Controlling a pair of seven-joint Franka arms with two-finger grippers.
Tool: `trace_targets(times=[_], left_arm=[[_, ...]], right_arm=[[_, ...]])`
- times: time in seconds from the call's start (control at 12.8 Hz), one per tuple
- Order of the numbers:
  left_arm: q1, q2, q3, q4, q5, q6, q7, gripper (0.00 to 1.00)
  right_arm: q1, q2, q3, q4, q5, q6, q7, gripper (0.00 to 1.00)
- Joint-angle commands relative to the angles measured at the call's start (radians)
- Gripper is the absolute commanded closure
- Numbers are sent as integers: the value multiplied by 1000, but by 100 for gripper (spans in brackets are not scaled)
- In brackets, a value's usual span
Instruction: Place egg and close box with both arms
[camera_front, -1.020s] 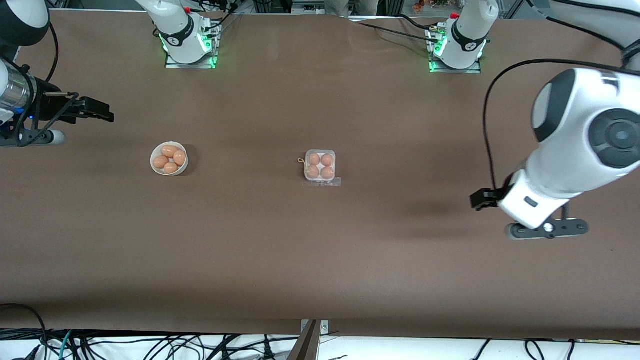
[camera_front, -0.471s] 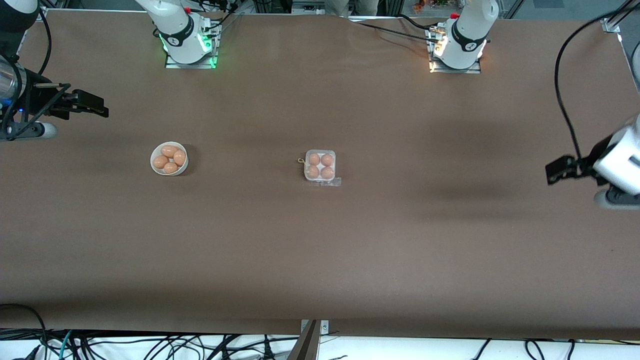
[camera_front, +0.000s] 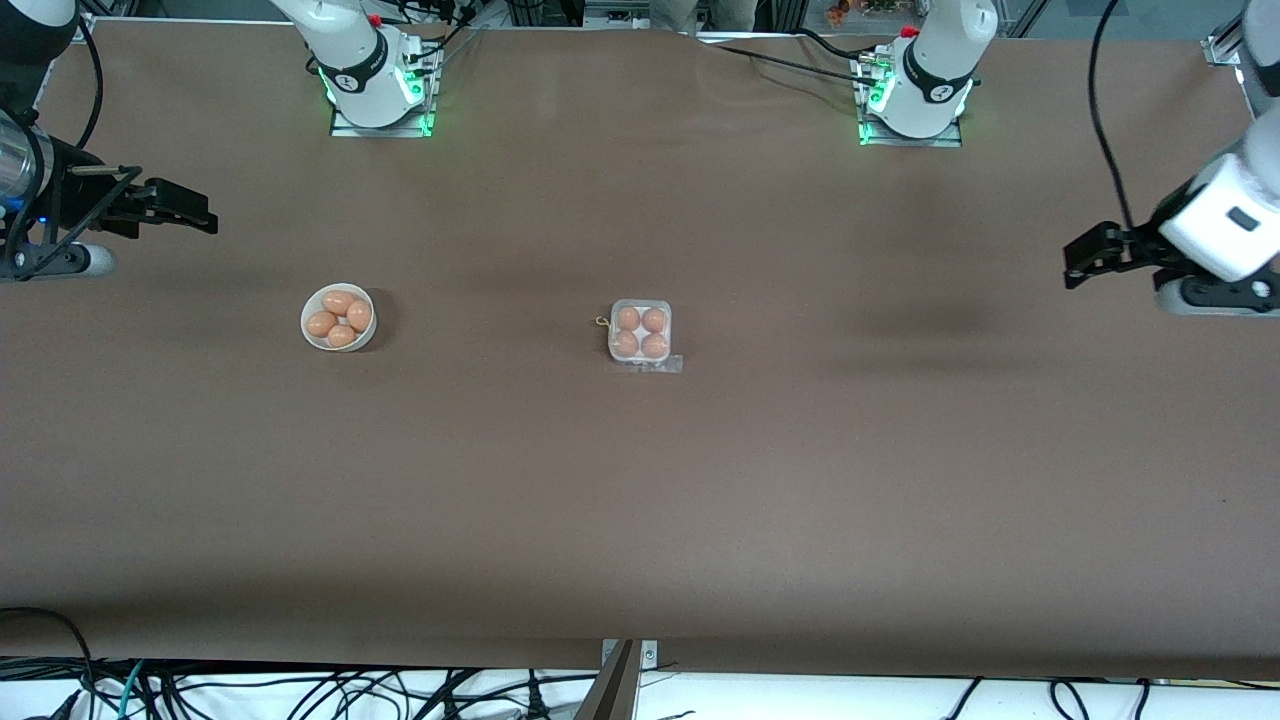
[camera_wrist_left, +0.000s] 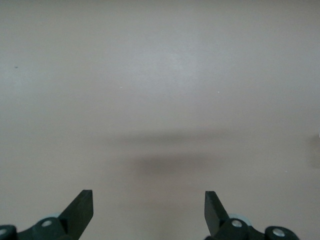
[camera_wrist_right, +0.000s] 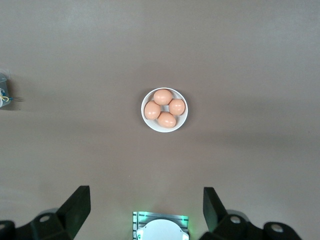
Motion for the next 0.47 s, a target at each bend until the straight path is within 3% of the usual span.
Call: trace_targets(times=[0.0, 0.39], left_arm=[[-12, -85, 20, -113, -18, 68, 16, 0], [-5, -84, 21, -105, -81, 63, 8, 0]], right_arm=[[-15, -13, 12, 0, 3, -16, -14, 0], [-15, -15, 12, 1, 3, -16, -14, 0]])
